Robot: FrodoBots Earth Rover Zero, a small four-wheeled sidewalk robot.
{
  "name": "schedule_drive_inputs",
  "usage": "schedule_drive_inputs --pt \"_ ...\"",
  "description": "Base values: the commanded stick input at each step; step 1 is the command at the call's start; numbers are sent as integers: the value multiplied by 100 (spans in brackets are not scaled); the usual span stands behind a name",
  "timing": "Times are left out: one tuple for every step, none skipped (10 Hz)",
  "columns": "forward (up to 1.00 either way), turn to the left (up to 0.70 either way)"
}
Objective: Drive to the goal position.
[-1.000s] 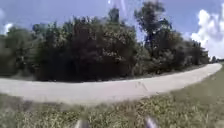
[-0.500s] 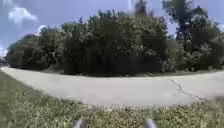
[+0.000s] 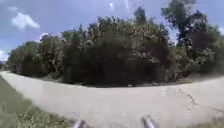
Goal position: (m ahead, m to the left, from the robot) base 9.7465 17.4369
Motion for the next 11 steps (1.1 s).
schedule_drive_inputs --pt "70 0" --pt "70 0" --pt "70 0" --pt "70 0" --pt "70 0" --pt "70 0" --pt "70 0" --pt "50 50" --pt "50 50" --pt "50 50" --pt "50 50"
